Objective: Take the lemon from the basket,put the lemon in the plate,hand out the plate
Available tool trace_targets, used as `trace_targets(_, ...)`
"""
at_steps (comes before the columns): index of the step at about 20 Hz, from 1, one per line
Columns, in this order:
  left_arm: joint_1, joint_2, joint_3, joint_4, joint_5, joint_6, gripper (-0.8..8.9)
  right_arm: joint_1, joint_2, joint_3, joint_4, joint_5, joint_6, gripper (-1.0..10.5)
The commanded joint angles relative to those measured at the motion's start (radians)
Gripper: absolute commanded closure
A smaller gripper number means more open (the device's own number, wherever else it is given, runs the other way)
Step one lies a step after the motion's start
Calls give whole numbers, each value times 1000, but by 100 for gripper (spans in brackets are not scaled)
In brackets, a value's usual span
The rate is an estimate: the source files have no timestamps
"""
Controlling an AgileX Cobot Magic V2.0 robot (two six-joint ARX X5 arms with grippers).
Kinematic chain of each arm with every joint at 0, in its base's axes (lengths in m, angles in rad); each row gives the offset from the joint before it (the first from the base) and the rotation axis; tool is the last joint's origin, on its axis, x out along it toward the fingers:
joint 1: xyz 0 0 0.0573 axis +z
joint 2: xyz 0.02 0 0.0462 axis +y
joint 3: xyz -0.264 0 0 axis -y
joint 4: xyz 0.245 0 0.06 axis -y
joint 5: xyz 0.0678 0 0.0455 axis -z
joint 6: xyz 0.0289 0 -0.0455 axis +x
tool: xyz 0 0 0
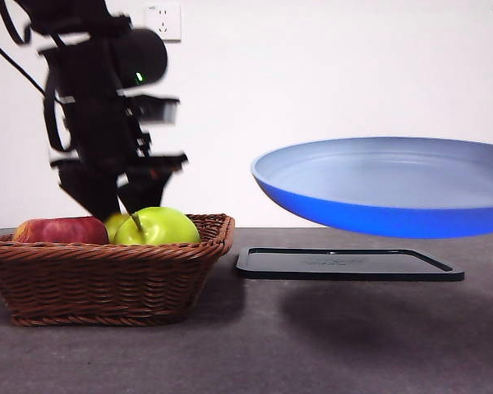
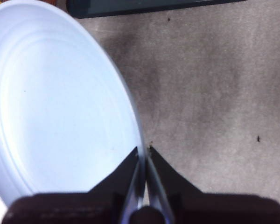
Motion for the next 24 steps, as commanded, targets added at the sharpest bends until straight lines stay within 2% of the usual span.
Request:
trace_targets(1,0,-111,61,2,3,11,700,4,5,10,10,-3,13,943)
trace_targets(2,-5,-171,79,-3,35,10,700,4,7,10,13,-3,29,943)
trace_targets(6,-116,-330,99,30,347,-54,700,6,24,10,35,-5,48,943)
trace_targets(7,-172,-333,99,31,367,-72,700,5,26,10,34,-6,48,943)
trace_targets(11,-375,-286,99,56,283,-67,700,5,26,10,32,-28,51,943)
trace_targets(13,-449,-248,99,81,223,-59,700,5,26,10,31,-58,51,943)
trace_targets(15,-505,-198,99,108,204,-41,700,5,26,10,31,-57,51,943)
trace_targets(22,-578,-55,99,106,204,-42,698,5,26,10,23,-58,51,943)
trace_targets(24,-585,-35,99,100,200,-41,647,5,26,10,8,-58,51,943)
